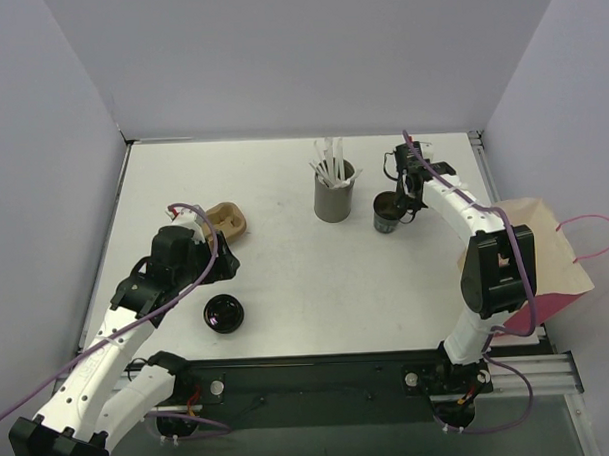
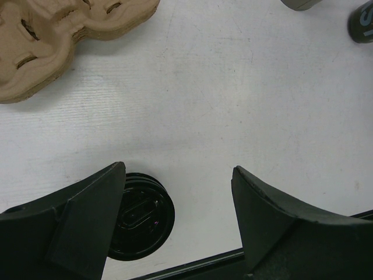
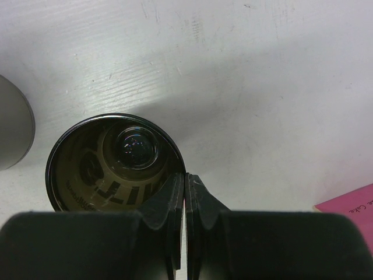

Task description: Pack the takeout coffee

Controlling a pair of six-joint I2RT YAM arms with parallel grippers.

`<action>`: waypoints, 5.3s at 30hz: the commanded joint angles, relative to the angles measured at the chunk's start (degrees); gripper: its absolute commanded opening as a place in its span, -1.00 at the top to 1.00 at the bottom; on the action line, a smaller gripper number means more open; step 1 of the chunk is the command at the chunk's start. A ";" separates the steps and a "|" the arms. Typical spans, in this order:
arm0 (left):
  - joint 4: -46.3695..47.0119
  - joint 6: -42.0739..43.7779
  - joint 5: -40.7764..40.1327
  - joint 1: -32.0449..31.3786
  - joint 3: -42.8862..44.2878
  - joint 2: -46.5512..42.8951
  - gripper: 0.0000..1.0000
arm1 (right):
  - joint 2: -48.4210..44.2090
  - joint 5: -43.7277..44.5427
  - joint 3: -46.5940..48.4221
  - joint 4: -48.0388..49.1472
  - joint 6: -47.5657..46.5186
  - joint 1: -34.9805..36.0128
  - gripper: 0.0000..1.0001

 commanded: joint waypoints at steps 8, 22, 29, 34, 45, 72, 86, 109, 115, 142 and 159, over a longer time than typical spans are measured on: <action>0.68 0.17 0.58 -0.11 0.13 0.22 -0.66 | -1.83 -1.41 1.87 -1.30 1.43 -1.33 1.00; 0.59 0.08 0.58 -0.11 0.22 0.22 -0.66 | -5.44 -3.35 0.99 0.55 2.92 -2.12 1.00; 0.59 0.17 0.58 -0.11 0.22 0.30 -0.66 | -6.76 -3.26 -1.20 1.16 3.19 -2.65 1.00; 0.51 0.08 0.58 -0.11 0.22 0.39 -0.66 | -7.20 -2.56 -4.19 1.25 4.15 -4.05 1.00; 0.42 0.08 0.58 -0.19 0.31 0.74 -0.66 | -10.10 -7.03 -6.83 4.76 4.77 -6.43 1.00; 0.59 0.34 1.88 -0.11 0.57 0.57 -0.66 | -13.17 -16.44 -9.64 8.72 6.35 -8.72 1.00; 2.97 2.98 5.68 -0.46 3.12 0.39 -0.60 | -20.55 -20.40 -13.68 9.16 7.23 -11.70 1.00; 2.97 4.12 4.45 -0.99 2.33 0.39 -0.60 | -25.56 -22.24 -14.83 8.99 9.60 -18.73 1.00; 2.88 4.12 4.62 -0.99 2.24 0.57 -0.60 | -26.80 -21.89 -14.13 8.55 9.69 -18.91 1.00; 4.72 1.14 5.15 -3.27 7.77 5.83 -0.58 | -33.47 -22.34 -13.42 3.01 10.04 -5.12 1.00; 0.86 9.30 -0.39 -6.08 10.15 7.69 -0.59 | -21.09 -7.56 -4.29 -4.63 -5.32 -6.95 0.29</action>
